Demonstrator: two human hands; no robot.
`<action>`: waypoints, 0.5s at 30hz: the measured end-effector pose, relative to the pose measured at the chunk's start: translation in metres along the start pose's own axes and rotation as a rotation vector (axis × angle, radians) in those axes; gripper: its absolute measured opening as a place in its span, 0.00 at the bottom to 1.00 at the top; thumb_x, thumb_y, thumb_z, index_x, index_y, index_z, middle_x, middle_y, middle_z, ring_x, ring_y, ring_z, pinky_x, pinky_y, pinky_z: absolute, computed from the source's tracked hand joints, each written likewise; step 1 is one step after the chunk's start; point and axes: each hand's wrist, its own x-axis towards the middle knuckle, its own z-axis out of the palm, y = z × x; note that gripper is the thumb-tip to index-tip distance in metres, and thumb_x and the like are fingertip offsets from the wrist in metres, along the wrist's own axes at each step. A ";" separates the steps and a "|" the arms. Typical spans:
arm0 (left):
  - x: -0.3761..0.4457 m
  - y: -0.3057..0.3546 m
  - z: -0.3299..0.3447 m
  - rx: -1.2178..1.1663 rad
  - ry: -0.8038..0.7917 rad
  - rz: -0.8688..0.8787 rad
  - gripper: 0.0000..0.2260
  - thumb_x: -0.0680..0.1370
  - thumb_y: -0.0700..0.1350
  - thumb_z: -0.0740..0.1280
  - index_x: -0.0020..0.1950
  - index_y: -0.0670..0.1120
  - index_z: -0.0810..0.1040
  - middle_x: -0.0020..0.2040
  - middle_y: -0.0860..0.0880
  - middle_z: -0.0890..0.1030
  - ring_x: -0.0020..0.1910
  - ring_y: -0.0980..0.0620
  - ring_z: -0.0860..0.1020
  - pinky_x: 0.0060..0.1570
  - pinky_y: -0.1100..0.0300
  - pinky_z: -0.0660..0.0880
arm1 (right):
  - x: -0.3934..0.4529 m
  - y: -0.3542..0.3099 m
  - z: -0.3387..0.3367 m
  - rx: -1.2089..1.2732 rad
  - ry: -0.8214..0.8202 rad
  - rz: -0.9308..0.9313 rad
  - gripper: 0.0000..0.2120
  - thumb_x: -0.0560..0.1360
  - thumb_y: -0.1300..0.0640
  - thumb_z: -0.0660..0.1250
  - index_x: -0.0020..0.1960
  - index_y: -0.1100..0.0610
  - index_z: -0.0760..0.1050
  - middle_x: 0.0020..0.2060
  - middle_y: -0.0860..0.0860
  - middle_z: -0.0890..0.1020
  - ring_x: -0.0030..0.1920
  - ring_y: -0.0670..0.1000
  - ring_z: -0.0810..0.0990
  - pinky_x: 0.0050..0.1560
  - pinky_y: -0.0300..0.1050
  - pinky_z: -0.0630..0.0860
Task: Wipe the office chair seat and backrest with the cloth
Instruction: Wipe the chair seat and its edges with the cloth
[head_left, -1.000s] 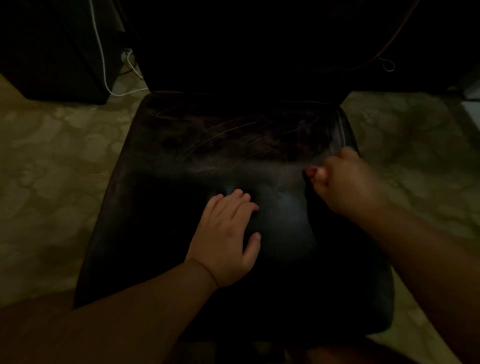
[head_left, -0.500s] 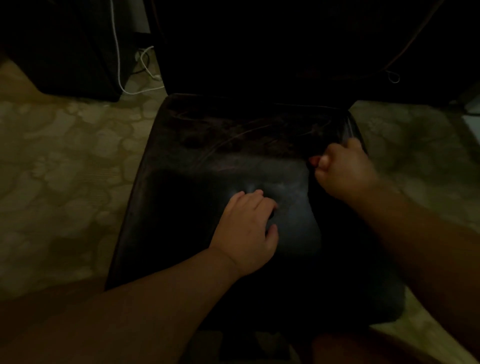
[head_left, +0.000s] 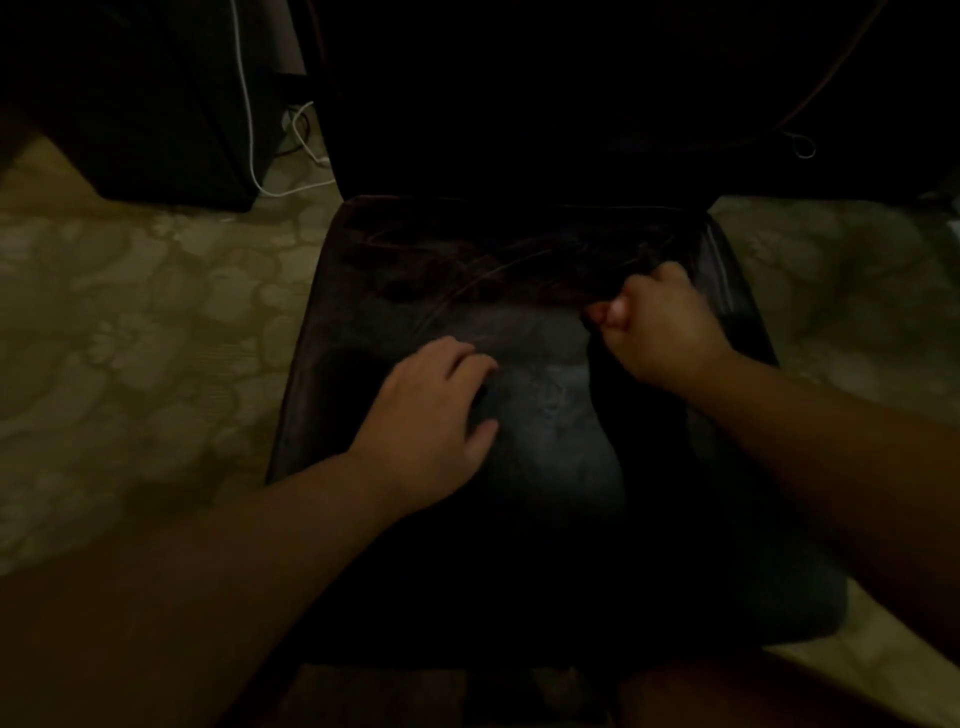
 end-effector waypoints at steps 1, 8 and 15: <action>-0.002 -0.009 -0.003 0.015 0.026 -0.048 0.28 0.77 0.59 0.68 0.75 0.51 0.71 0.74 0.48 0.71 0.78 0.46 0.66 0.77 0.49 0.63 | -0.001 -0.013 0.003 0.023 0.004 -0.007 0.12 0.77 0.51 0.71 0.50 0.59 0.79 0.55 0.61 0.75 0.48 0.66 0.79 0.54 0.55 0.80; -0.021 -0.065 -0.020 -0.002 0.111 -0.423 0.48 0.67 0.74 0.71 0.81 0.60 0.55 0.83 0.49 0.58 0.83 0.44 0.55 0.78 0.34 0.60 | -0.024 -0.009 -0.003 -0.026 -0.227 -0.208 0.07 0.76 0.52 0.70 0.43 0.50 0.73 0.48 0.51 0.71 0.44 0.56 0.79 0.45 0.44 0.74; -0.029 -0.069 -0.007 -0.245 0.189 -0.590 0.59 0.63 0.72 0.77 0.83 0.64 0.43 0.86 0.51 0.51 0.84 0.44 0.53 0.79 0.38 0.60 | 0.001 -0.056 0.022 0.070 0.063 -0.058 0.08 0.75 0.53 0.71 0.47 0.58 0.82 0.52 0.58 0.76 0.46 0.62 0.79 0.48 0.49 0.78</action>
